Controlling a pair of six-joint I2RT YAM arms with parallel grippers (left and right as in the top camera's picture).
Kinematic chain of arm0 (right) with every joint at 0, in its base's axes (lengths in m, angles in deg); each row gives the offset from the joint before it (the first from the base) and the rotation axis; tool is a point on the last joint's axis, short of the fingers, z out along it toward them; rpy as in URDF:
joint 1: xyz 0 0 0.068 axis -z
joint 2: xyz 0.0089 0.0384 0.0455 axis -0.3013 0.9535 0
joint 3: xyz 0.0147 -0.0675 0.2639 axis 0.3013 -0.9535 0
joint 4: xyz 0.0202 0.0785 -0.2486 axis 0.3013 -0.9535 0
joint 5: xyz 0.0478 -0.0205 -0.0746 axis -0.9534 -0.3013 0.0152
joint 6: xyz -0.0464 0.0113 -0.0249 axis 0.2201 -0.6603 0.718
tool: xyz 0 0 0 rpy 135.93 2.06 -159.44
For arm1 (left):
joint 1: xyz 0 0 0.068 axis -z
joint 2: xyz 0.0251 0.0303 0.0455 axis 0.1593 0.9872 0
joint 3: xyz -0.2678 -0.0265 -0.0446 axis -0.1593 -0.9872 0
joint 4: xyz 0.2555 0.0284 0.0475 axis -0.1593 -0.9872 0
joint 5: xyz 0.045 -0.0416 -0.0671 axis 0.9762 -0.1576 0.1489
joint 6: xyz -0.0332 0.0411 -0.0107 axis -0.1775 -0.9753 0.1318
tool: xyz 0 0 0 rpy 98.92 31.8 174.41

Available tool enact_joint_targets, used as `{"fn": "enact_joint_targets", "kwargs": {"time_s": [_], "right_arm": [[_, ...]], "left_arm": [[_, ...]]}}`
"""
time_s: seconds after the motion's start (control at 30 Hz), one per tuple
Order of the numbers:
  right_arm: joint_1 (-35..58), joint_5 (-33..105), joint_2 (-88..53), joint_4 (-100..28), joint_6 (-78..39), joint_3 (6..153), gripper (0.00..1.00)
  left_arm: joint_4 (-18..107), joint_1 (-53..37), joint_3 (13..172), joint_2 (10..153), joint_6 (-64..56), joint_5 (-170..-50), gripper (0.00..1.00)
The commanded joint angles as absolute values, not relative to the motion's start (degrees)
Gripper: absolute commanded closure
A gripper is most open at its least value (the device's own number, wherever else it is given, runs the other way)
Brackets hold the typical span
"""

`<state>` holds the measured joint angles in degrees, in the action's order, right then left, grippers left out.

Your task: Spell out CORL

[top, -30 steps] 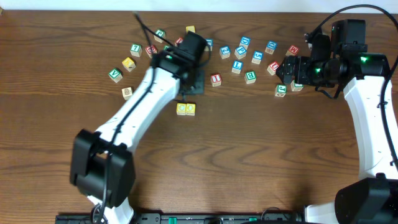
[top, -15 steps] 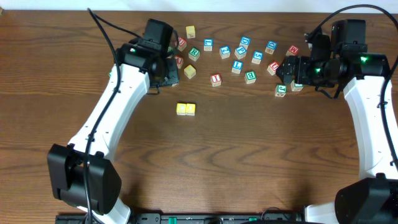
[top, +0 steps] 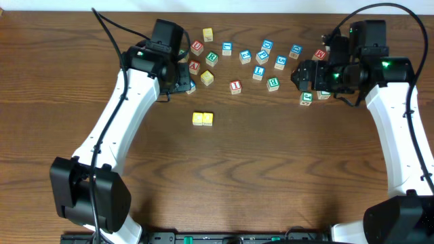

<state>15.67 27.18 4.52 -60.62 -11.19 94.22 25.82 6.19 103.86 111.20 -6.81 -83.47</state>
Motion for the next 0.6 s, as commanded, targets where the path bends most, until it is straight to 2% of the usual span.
{"fn": "enact_joint_targets", "kwargs": {"time_s": [0.0, 0.3, 0.57], "right_arm": [[14.31, 27.26, 6.19, -62.04, -12.85, 99.37, 0.01], [9.50, 29.41, 19.91, -71.53, -15.15, 119.83, 0.04], [5.11, 30.70, 28.98, -69.43, -19.08, 127.37, 0.04]], "left_arm": [[25.44, 4.00, 105.26, 110.00, -7.81, -82.72, 0.75], [24.99, 0.07, 105.26, 109.89, -8.29, -82.72, 0.75], [24.07, -1.88, 105.24, 109.91, -8.40, -82.74, 0.75]]}}
